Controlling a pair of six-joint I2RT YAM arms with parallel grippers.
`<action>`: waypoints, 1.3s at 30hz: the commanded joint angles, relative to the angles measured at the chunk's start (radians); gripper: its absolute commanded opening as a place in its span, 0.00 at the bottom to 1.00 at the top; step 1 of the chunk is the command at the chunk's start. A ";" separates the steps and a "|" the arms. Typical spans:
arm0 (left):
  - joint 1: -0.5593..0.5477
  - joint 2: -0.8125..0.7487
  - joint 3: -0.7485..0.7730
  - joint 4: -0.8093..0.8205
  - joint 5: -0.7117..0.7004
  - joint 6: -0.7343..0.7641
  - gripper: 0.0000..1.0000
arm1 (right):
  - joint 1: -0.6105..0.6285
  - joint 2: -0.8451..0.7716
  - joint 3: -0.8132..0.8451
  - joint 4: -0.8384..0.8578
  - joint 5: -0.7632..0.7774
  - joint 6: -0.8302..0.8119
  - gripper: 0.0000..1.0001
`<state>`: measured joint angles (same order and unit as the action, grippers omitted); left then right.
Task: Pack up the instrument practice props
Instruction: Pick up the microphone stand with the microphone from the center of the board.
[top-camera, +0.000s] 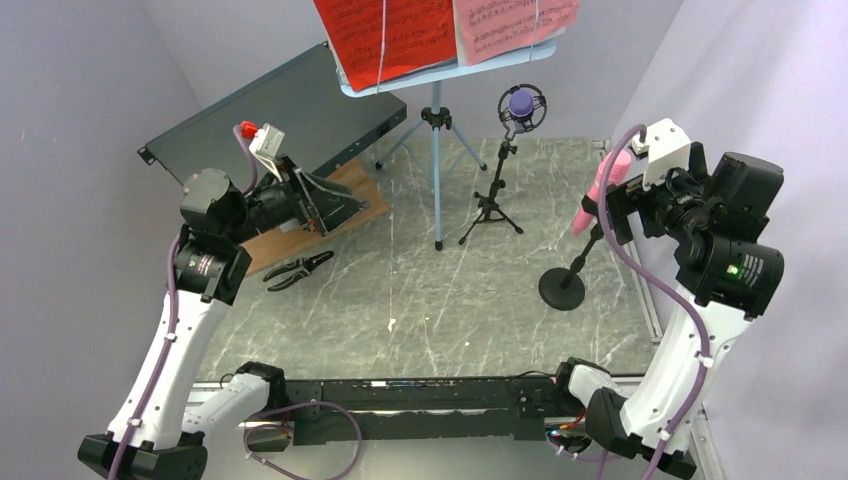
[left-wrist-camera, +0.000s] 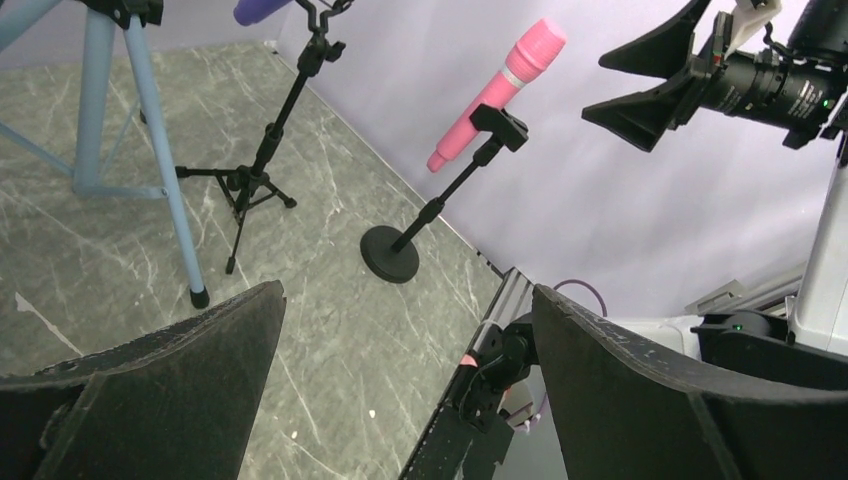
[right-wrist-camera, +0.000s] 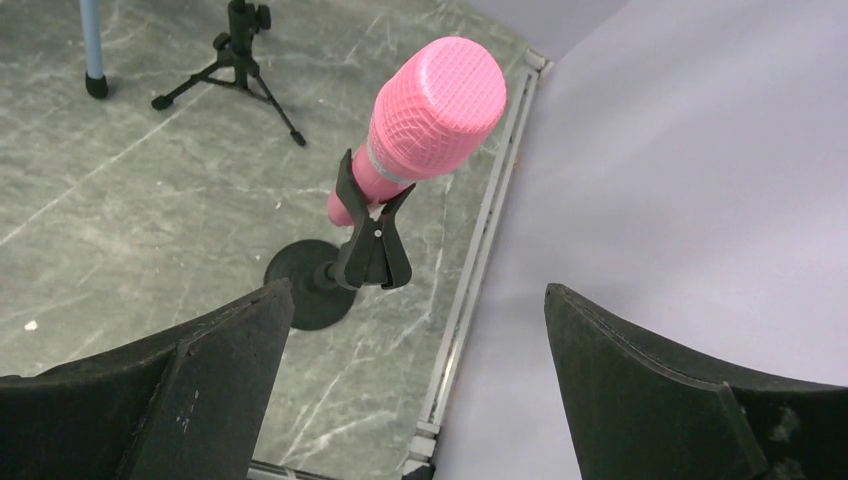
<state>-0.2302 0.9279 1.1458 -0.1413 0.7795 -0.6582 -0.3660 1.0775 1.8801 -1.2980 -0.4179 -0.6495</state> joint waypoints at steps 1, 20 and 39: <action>0.003 -0.038 -0.030 0.019 0.040 0.025 0.99 | -0.012 0.064 0.063 -0.074 -0.006 -0.059 0.99; 0.003 -0.106 -0.131 0.067 0.056 0.048 0.99 | -0.148 0.044 -0.374 0.217 -0.436 -0.104 0.99; 0.003 -0.098 -0.155 0.045 0.052 0.084 0.99 | -0.109 0.058 -0.504 0.519 -0.486 0.023 0.76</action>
<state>-0.2302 0.8291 0.9871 -0.1181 0.8078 -0.5945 -0.4877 1.1316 1.3815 -0.8539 -0.8688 -0.6090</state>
